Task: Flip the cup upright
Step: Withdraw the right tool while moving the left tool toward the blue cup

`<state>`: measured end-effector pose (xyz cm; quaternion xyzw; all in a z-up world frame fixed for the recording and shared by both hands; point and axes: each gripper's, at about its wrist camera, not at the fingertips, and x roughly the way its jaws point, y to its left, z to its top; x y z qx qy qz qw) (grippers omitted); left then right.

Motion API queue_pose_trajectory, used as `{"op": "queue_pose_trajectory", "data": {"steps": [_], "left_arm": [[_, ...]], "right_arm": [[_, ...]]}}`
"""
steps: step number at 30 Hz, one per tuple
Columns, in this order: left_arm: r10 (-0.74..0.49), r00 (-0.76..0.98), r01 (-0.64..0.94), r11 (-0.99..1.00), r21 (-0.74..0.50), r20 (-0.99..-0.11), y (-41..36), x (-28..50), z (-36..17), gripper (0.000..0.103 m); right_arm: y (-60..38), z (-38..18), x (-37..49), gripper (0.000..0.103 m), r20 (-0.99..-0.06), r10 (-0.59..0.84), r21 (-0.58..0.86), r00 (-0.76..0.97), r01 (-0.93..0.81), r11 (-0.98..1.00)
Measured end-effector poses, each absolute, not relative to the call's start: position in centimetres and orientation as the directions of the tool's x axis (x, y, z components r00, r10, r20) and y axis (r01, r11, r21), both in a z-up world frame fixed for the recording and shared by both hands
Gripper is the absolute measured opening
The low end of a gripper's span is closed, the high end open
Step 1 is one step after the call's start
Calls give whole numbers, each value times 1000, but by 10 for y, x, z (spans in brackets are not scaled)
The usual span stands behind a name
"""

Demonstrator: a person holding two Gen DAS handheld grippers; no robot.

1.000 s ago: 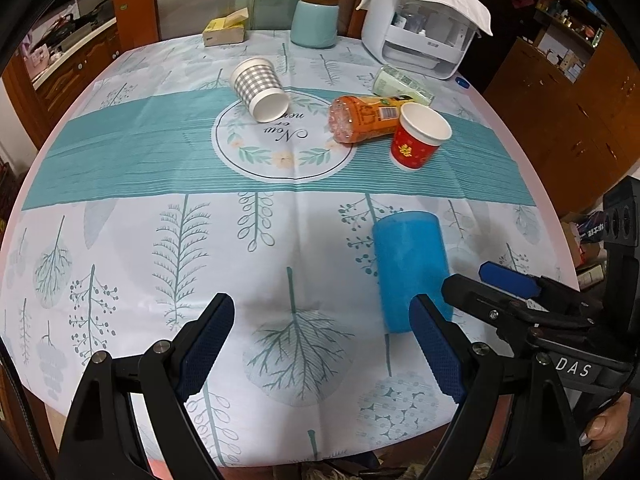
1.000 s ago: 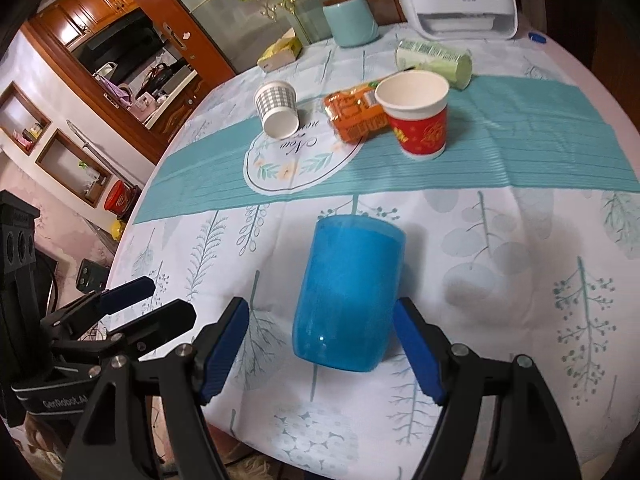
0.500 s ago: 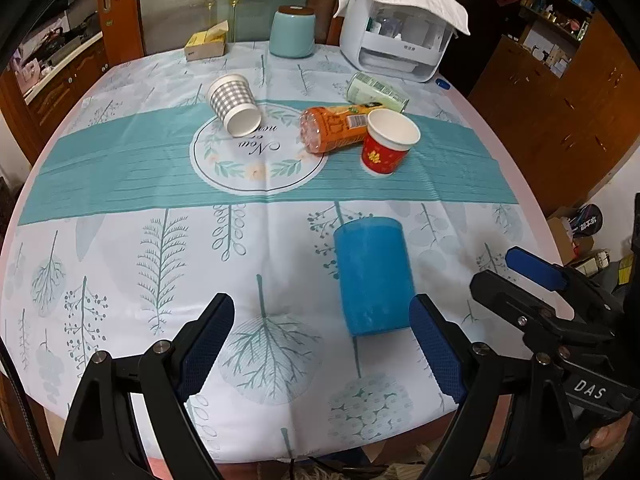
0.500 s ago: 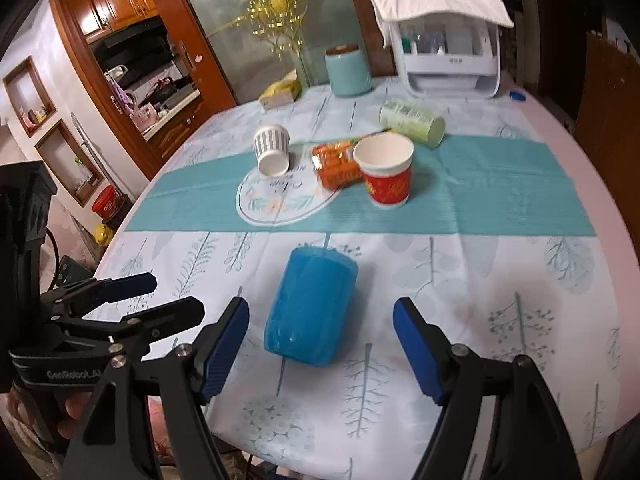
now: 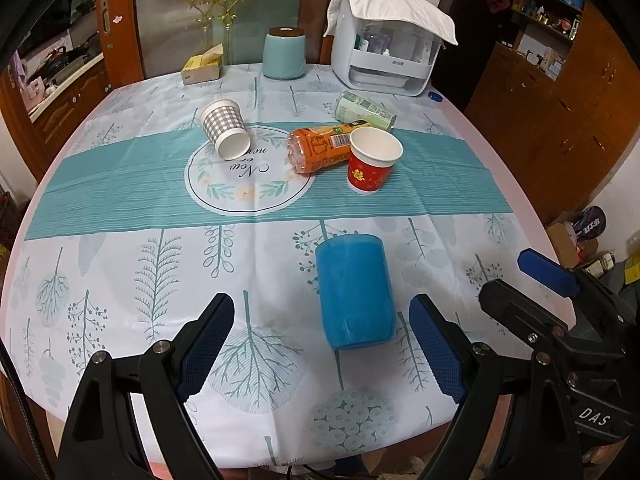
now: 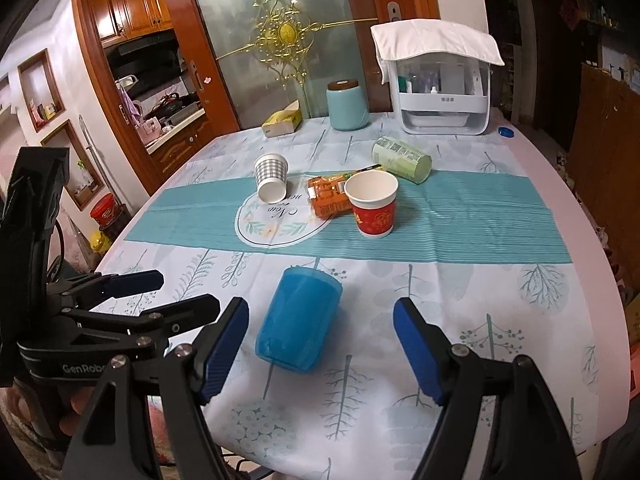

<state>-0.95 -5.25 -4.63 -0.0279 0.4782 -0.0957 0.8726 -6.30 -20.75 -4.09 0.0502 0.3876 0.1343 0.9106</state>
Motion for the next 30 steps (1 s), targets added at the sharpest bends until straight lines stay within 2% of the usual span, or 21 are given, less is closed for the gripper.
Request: {"op": "queue_pose_trajectory", "data": {"steps": [7, 11, 30], "left_arm": [[-175, 501, 125, 984, -130, -847, -58, -4, -57, 89], [-166, 502, 124, 985, -119, -849, -62, -1, -62, 97], [-147, 457, 100, 989, -113, -877, -67, 21, -87, 98]], "right_arm": [[-215, -48, -61, 76, -694, 274, 206, 666, -181, 962], [-220, -53, -57, 76, -695, 262, 207, 670, -162, 965], [-232, -82, -34, 76, -737, 202, 187, 645, -92, 978]]}}
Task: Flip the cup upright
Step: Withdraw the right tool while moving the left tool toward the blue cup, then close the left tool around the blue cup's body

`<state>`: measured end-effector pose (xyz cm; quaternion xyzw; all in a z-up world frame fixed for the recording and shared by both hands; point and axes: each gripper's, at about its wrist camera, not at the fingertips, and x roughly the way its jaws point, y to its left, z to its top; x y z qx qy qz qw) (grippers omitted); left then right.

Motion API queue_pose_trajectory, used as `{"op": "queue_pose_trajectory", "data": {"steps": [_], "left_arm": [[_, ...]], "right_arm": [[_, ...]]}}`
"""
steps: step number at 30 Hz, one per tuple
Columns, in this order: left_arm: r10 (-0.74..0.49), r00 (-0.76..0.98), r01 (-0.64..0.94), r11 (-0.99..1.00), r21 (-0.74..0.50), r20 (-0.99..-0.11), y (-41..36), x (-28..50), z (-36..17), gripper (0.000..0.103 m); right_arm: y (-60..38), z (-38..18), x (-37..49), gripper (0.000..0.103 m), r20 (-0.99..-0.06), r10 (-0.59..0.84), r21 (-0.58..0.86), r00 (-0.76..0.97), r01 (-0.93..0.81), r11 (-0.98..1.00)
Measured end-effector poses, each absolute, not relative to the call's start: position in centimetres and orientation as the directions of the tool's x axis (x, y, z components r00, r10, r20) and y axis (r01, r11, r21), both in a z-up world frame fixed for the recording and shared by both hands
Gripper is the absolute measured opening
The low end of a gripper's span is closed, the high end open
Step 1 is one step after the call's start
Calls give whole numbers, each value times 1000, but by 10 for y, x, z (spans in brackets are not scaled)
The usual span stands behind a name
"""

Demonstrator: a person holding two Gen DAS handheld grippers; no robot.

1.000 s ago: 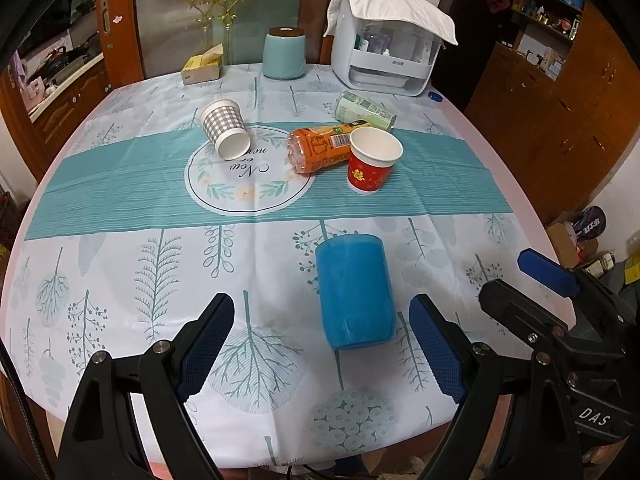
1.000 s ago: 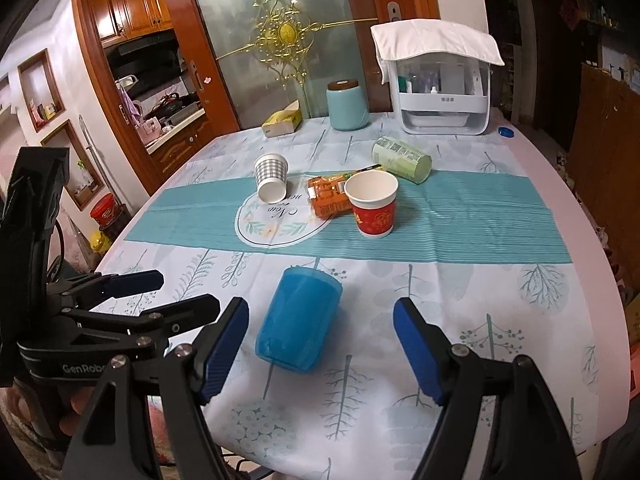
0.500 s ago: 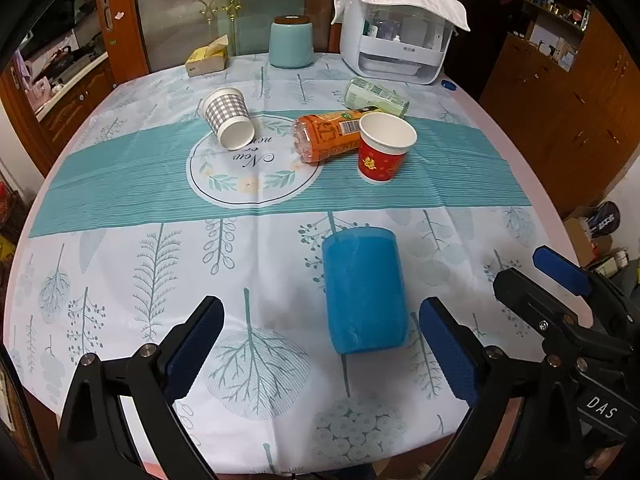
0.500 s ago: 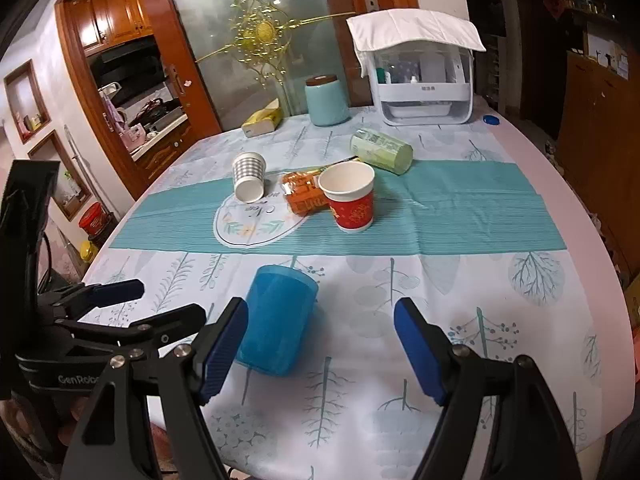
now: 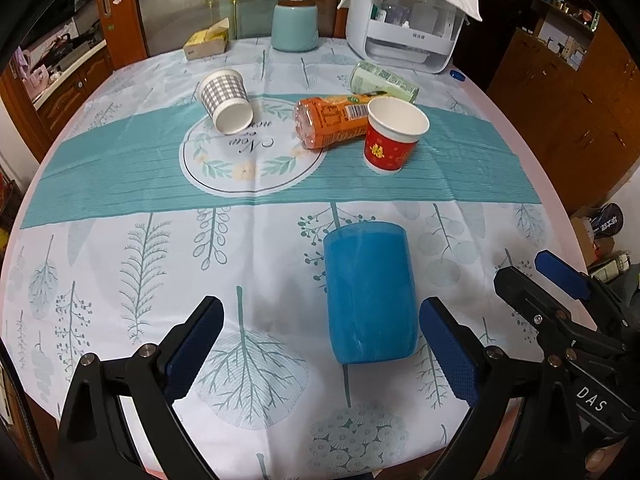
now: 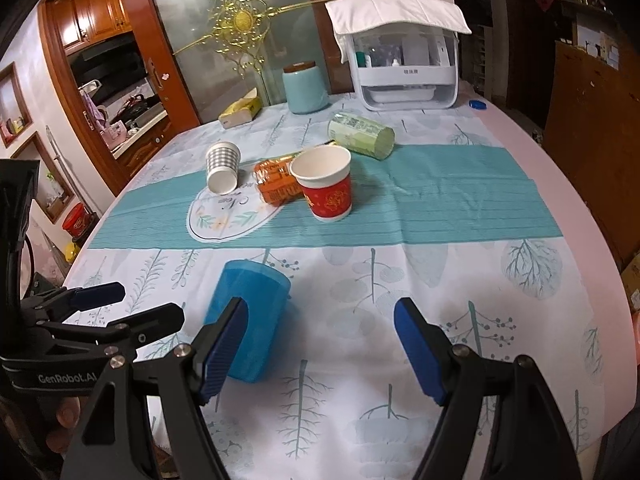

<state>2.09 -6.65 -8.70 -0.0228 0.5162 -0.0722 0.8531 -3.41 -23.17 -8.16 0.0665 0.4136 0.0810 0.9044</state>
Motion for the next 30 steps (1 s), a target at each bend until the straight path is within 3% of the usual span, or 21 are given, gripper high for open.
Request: {"op": "queue_pose_trajectory", "data": {"steps": [14, 27, 29, 30], "left_arm": [[-350, 226, 61, 936, -346, -909, -68, 71, -134, 97], [-431, -1, 48, 901, -431, -902, -83, 104, -168, 95], [-432, -19, 44, 901, -432, -902, -84, 106, -172, 88], [-432, -34, 41, 900, -433, -901, -85, 107, -174, 80]], "right_arm": [[-240, -114, -12, 76, -796, 200, 223, 571, -30, 974], [-247, -135, 0, 76, -823, 240, 276, 516, -7, 961], [-247, -139, 3, 76, -828, 238, 275, 508, -2, 962], [-248, -141, 4, 76, -830, 237, 274, 504, 1, 962]]}}
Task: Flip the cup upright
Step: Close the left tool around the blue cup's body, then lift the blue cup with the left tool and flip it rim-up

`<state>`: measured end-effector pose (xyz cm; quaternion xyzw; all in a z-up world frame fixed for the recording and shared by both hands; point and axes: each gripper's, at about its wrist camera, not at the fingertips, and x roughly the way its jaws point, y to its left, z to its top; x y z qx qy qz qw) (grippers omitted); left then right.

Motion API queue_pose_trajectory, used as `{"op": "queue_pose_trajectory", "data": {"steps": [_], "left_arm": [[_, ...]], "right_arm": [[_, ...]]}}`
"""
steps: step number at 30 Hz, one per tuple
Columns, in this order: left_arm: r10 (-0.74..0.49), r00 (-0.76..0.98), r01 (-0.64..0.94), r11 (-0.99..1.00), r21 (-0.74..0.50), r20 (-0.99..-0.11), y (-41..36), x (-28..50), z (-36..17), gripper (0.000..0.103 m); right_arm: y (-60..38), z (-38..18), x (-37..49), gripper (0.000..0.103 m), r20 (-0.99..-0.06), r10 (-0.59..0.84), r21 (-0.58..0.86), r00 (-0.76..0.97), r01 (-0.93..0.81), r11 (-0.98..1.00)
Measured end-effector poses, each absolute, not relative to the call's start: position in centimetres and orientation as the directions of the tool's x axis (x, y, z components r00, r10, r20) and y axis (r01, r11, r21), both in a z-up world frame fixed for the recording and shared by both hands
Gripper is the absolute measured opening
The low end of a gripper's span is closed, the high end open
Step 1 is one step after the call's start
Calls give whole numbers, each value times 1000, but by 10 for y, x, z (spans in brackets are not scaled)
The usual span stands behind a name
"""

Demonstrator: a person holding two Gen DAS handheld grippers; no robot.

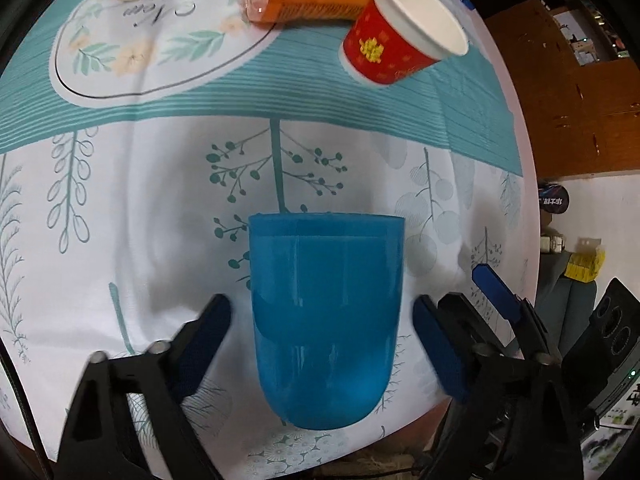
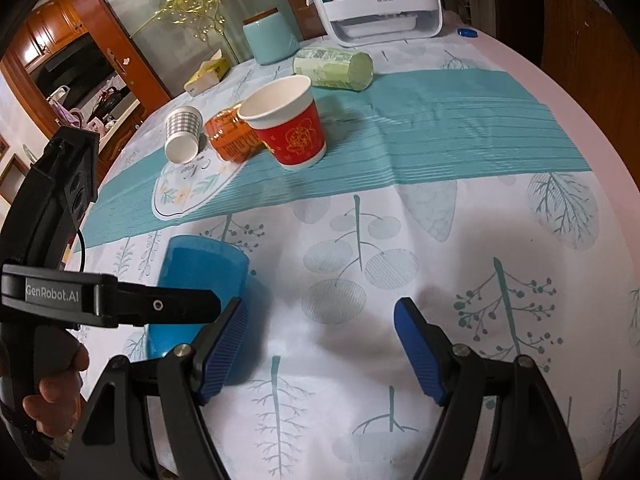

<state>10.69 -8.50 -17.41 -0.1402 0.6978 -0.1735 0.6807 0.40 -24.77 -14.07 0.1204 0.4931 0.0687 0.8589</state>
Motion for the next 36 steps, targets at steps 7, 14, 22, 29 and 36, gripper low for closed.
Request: {"op": "queue_pose_trajectory", "data": {"steps": [7, 14, 22, 29, 36], "left_arm": [[-452, -44, 33, 891, -454, -891, -85, 109, -176, 69], [-415, 85, 114, 907, -405, -906, -82, 101, -144, 69], [-320, 374, 170, 946, -275, -871, -64, 87, -104, 69], [-284, 590, 201, 958, -203, -756, -56, 71, -104, 69], [-266, 690, 192, 964, -183, -674, -50, 59, -129, 69]], "right_arm": [[-251, -145, 3, 76, -834, 244, 290, 495, 17, 957], [-251, -142, -1, 76, -830, 245, 294, 502, 20, 956], [-240, -136, -7, 76, -818, 244, 281, 521, -8, 960], [-233, -137, -7, 76, -814, 234, 269, 533, -11, 963], [-233, -145, -7, 76, -818, 211, 259, 535, 15, 966]]}}
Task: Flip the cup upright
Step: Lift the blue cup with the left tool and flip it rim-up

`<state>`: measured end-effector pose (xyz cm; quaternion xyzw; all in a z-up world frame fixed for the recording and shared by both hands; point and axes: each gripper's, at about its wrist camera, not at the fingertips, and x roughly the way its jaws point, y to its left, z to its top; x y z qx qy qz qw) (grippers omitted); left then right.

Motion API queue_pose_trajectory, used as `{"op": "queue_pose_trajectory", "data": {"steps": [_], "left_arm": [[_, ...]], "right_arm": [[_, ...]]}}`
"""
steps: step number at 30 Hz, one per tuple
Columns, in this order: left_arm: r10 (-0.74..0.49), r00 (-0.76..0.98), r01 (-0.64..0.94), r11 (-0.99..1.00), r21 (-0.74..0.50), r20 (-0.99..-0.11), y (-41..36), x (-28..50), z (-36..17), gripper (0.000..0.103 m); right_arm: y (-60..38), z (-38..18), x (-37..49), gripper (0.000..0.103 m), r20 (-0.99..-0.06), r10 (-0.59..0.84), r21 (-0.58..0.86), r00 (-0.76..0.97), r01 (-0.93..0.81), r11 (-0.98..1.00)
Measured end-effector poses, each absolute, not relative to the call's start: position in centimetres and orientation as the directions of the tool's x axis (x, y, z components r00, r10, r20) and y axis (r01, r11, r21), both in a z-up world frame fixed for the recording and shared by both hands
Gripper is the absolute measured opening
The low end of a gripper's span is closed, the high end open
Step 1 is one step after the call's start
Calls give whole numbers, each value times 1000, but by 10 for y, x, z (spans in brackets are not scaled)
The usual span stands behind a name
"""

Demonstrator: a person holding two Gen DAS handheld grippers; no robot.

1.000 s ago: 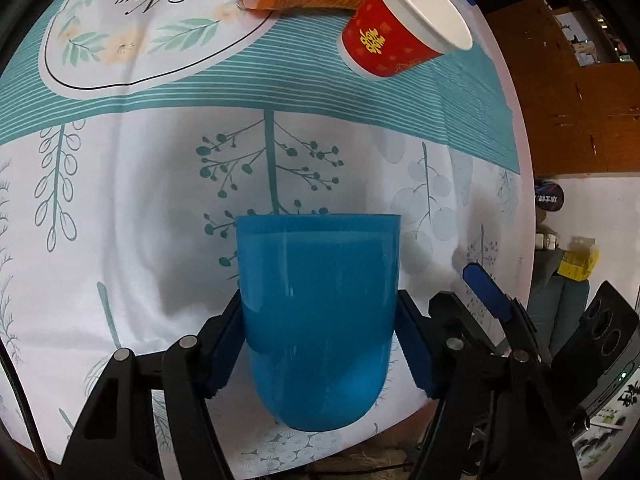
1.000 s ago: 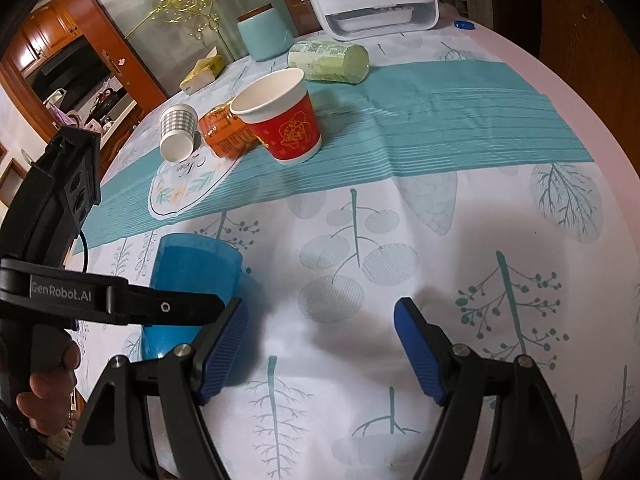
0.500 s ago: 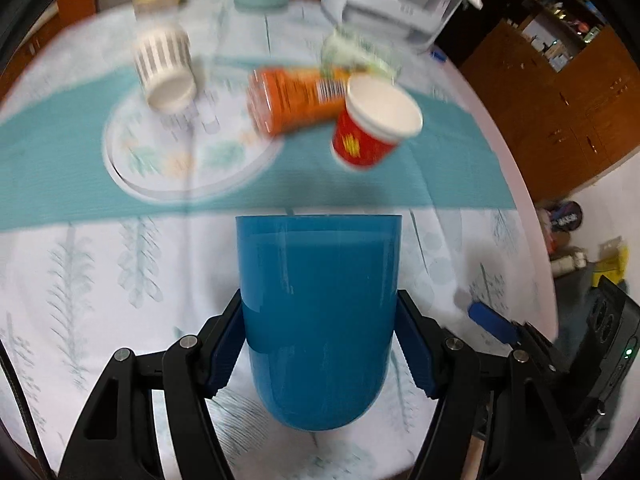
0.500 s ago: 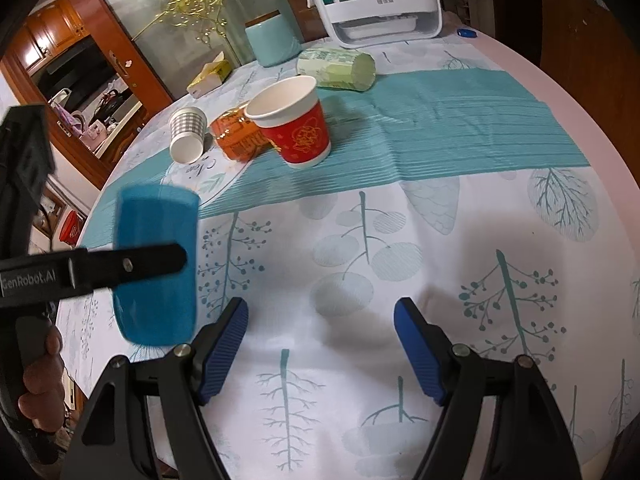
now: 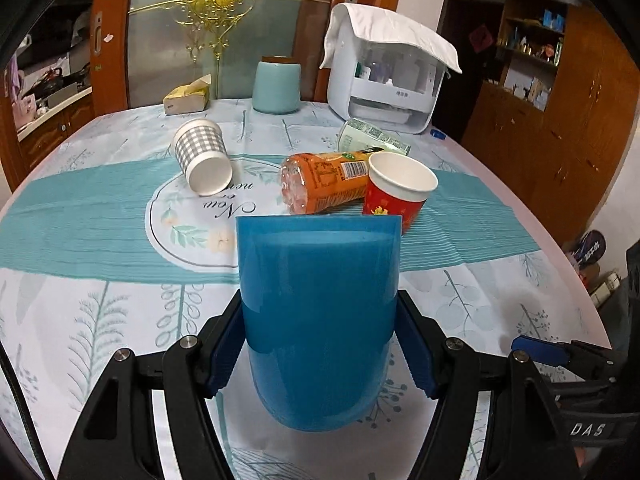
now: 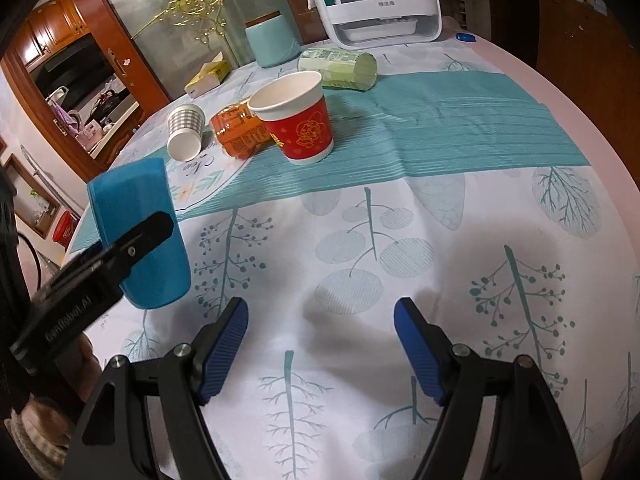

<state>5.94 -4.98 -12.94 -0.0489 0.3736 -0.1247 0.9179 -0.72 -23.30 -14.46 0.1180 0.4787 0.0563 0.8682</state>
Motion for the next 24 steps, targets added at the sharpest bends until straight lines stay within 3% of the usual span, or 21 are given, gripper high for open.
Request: {"op": "queue_pose_trajectory", "data": {"steps": [11, 15, 24], "left_arm": [[-280, 698, 240, 959, -154, -659, -51, 33, -139, 69], [-283, 691, 256, 956, -142, -665, -53, 26, -137, 77], [-279, 681, 245, 958, -149, -677, -46, 16, -132, 78]], "right_arm": [[-222, -153, -9, 76, -830, 205, 239, 519, -2, 971], [-219, -152, -12, 76, -831, 200, 228, 519, -10, 974], [-213, -145, -20, 76, -828, 193, 214, 526, -20, 977]]}}
